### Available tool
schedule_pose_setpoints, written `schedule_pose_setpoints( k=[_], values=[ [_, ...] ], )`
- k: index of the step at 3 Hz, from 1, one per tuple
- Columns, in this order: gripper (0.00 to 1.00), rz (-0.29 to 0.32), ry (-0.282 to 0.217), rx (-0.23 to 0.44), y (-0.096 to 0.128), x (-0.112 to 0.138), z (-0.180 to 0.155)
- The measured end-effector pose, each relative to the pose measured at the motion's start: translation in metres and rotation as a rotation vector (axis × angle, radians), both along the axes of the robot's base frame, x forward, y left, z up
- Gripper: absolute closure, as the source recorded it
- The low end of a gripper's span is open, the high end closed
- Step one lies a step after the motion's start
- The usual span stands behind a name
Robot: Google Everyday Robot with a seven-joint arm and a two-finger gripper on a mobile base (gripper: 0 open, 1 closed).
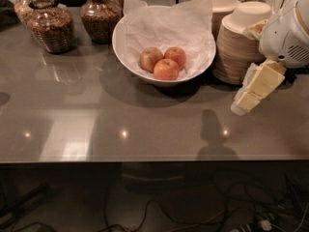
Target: Pick apple from white bowl
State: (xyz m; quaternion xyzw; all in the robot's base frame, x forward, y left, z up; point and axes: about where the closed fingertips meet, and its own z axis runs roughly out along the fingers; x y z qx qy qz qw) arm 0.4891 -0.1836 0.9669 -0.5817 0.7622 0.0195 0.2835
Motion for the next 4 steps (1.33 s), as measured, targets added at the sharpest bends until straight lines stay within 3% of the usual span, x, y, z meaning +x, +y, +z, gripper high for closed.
schedule_pose_setpoints(
  k=[1,3,4],
  values=[
    [0.0,0.041,-0.057,0.044,0.031,0.038,0.008],
    [0.0,0.177,-0.166,0.043,0.092,0.125,0.02],
    [0.0,0.177,-0.166,0.043,0.092,0.125,0.02]
  ],
)
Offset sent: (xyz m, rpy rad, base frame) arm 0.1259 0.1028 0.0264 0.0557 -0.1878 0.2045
